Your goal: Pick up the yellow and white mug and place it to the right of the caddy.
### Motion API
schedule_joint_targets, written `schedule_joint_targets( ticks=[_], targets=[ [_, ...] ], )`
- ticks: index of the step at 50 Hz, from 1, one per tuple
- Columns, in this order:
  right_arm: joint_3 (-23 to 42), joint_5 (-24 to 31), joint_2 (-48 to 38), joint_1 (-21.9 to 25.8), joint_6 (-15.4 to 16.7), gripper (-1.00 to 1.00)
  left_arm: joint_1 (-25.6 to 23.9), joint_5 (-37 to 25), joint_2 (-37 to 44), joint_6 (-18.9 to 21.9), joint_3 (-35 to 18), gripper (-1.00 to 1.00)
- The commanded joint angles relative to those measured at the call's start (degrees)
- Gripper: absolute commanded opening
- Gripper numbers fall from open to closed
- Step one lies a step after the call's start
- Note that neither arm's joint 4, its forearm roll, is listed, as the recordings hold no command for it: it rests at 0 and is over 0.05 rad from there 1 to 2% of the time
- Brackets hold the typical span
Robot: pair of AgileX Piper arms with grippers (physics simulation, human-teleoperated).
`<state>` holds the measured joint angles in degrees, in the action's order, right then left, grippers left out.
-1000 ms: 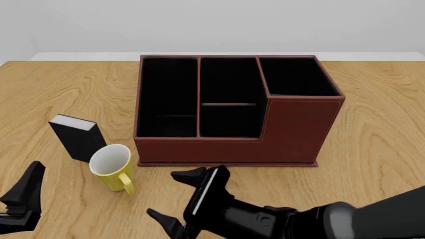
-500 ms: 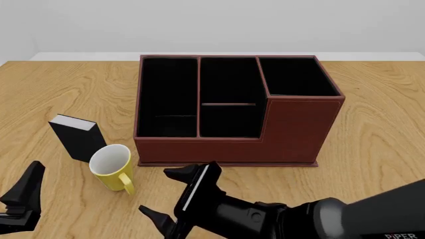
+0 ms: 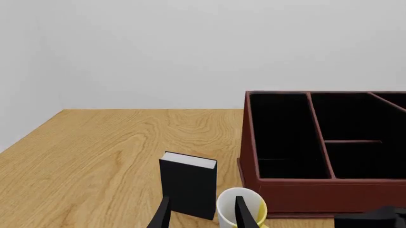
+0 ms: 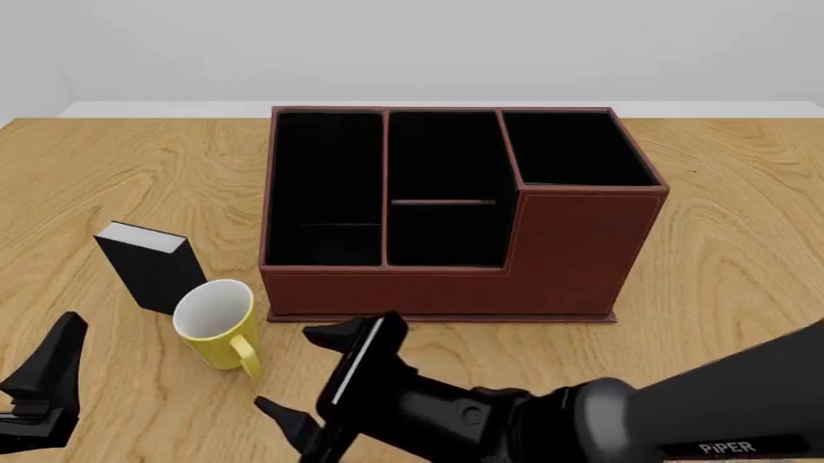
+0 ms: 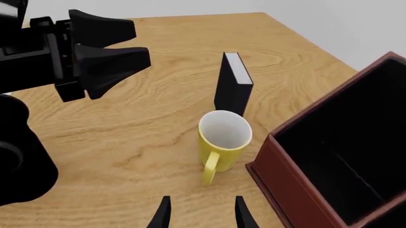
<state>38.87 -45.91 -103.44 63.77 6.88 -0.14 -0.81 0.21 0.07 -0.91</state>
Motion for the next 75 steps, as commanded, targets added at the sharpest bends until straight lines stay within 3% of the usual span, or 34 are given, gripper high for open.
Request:
schedule_joint_targets(
  ticks=[1, 15, 19, 75],
  targets=[
    [1.57, 0.19, -1.81, -0.01, 0.04, 1.00, -0.01, 0.01, 0.02, 0.03, 0.02, 1.00],
    [3.65, 0.68, -4.02, -0.19, -0.05, 1.00, 0.00, 0.23, 0.12, 0.00, 0.10, 1.00],
    [4.36, 1.59, -4.66, -0.51, -1.81, 1.00, -0.01, 0.23, 0.13, 0.00, 0.10, 1.00],
    [15.20, 4.76, -13.57, -0.46, -1.26, 1.00, -0.04, 0.86, 0.75, 0.09, 0.16, 1.00]
  ],
)
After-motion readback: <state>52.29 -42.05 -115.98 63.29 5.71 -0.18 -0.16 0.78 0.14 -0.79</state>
